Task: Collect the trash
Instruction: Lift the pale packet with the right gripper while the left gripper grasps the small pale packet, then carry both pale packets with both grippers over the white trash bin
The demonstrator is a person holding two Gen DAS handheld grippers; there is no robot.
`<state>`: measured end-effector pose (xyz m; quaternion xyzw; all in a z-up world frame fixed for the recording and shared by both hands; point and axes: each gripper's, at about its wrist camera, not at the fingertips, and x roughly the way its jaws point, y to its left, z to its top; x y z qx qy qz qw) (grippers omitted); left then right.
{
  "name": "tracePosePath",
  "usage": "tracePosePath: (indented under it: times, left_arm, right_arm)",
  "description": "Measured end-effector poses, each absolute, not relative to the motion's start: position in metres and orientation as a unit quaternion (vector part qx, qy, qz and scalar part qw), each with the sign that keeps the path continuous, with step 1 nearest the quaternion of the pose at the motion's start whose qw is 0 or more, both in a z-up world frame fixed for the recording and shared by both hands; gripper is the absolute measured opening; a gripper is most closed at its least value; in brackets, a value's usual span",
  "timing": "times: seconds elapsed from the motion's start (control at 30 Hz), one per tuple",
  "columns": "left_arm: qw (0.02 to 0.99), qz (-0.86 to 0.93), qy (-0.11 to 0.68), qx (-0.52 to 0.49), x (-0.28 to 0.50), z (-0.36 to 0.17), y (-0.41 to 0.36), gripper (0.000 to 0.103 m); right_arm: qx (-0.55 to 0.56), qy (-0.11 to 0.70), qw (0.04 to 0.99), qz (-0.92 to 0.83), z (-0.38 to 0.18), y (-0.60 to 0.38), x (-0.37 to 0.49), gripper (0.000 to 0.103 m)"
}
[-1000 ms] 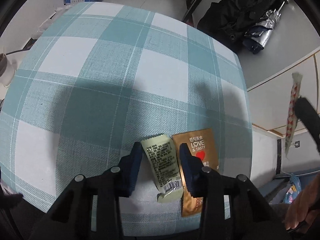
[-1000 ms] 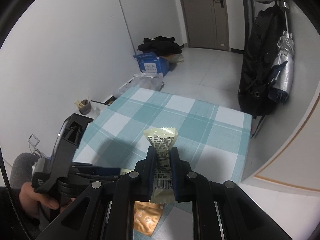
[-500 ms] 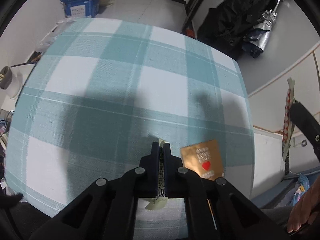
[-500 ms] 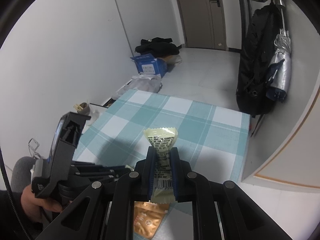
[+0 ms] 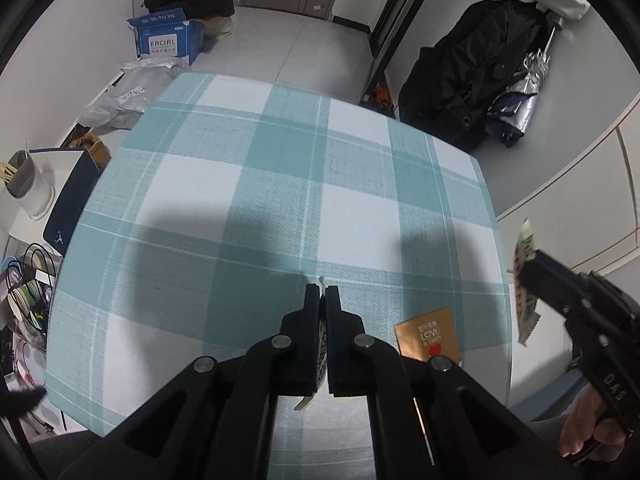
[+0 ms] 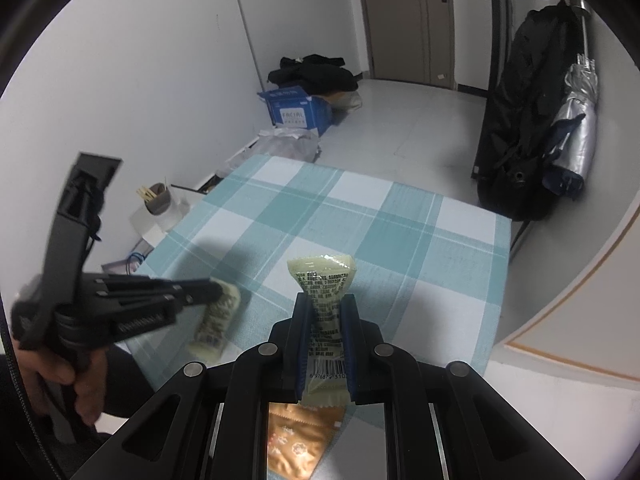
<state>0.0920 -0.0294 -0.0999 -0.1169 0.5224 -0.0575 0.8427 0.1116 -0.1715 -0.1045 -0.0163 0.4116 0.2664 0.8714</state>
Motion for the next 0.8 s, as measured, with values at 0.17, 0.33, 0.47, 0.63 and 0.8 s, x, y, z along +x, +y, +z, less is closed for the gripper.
tracePosePath:
  times: [0.17, 0.33, 0.47, 0.63, 0.8]
  left_arm:
    - [0.851, -0.069, 0.507, -0.123, 0.095, -0.095, -0.015, 0.0]
    - [0.852, -0.08, 0.498, -0.136, 0.099, -0.092, -0.003, 0.0]
    - [0.861, -0.093, 0.483, -0.133, 0.099, -0.084, 0.001, 0.0]
    - [0.866, -0.113, 0.467, -0.14, 0.099, -0.076, 0.01, 0.0]
    - [0.87, -0.118, 0.458, -0.137, 0.099, -0.073, 0.015, 0.0]
  right_arm:
    - [-0.03, 0.421, 0.868, 0.263, -0.111, -0.157, 0.116, 0.014]
    - [-0.037, 0.435, 0.861, 0.262, -0.118, -0.143, 0.121, 0.013]
    - [-0.034, 0.444, 0.858, 0.256, -0.123, -0.135, 0.128, 0.013]
    - [-0.031, 0.448, 0.858, 0.249, -0.125, -0.125, 0.134, 0.013]
    - [-0.032, 0.442, 0.861, 0.249, -0.123, -0.115, 0.136, 0.013]
